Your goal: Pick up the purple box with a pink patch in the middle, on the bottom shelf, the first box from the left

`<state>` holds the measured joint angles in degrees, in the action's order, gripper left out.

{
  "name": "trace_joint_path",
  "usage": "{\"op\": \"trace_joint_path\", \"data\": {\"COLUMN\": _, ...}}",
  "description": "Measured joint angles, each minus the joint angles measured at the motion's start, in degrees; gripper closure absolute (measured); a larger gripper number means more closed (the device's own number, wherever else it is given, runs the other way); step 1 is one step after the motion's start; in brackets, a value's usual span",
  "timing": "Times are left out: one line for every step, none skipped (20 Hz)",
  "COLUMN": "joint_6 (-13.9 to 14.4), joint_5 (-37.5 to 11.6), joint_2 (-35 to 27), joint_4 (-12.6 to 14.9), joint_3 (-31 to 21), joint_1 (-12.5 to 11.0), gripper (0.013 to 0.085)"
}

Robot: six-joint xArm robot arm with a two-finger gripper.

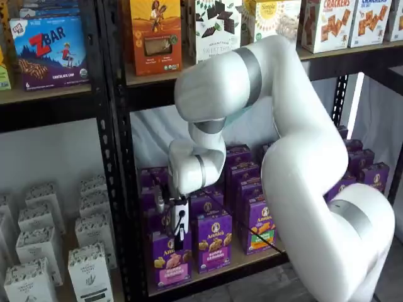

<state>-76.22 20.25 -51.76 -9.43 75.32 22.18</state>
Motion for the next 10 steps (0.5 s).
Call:
{"op": "trace_joint_path", "data": {"joint_6": 0.17, "joint_5": -0.31, "joint_2": 0.58, "joint_4": 0.15, "joint_3": -0.76, "joint_1": 0.04, "gripper": 0.0650}}
{"op": "trace_joint_path", "data": {"joint_6": 0.42, "joint_5": -0.58, "joint_2": 1.15, "joint_4": 0.38, "joint_3": -1.54, "joint_1": 0.08, "gripper": 0.0650}}
{"op": "trace_joint_path", "data": {"joint_6": 0.93, "joint_5": -0.93, "joint_2": 1.97, "joint_4": 0.91, "joint_3": -2.64, "joint_1": 0.13, "gripper": 0.0650}}
{"op": "trace_joint_path", "data": {"joint_6": 1.70, "joint_5": -1.36, "joint_2": 2.89, "joint_4": 1.73, "joint_3": -3.92, "joint_1": 0.16, "gripper": 0.0650}}
{"op": "trace_joint_path", "data": {"joint_6": 2.66, "joint_5": -1.83, "joint_2": 3.95, "joint_4": 2.77, "joint_3": -5.43, "joint_1": 0.18, "gripper": 0.0650}}
{"op": "trace_joint_path", "data": {"joint_6": 3.18, "joint_5": -2.12, "joint_2": 4.86, "joint_4": 3.32, "joint_3": -6.68, "joint_1": 0.21, "gripper": 0.0650}}
{"op": "trace_joint_path", "data": {"joint_6": 3.26, "joint_5": -2.45, "joint_2": 5.64, "joint_4": 3.37, "joint_3": -7.78, "joint_1": 0.27, "gripper": 0.0650}}
{"op": "trace_joint_path", "data": {"joint_6": 3.21, "joint_5": -2.80, "joint_2": 6.43, "joint_4": 3.26, "joint_3": -8.92, "joint_1": 0.35, "gripper": 0.0650}}
{"op": "trace_joint_path", "data": {"joint_6": 3.11, "joint_5": -3.22, "joint_2": 7.23, "joint_4": 3.08, "joint_3": -10.05, "joint_1": 0.43, "gripper": 0.0650}}
{"op": "trace_joint_path", "data": {"joint_6": 3.21, "joint_5": -3.55, "joint_2": 8.34, "joint_4": 3.13, "joint_3": -11.57, "joint_1": 0.49, "gripper": 0.0650}}
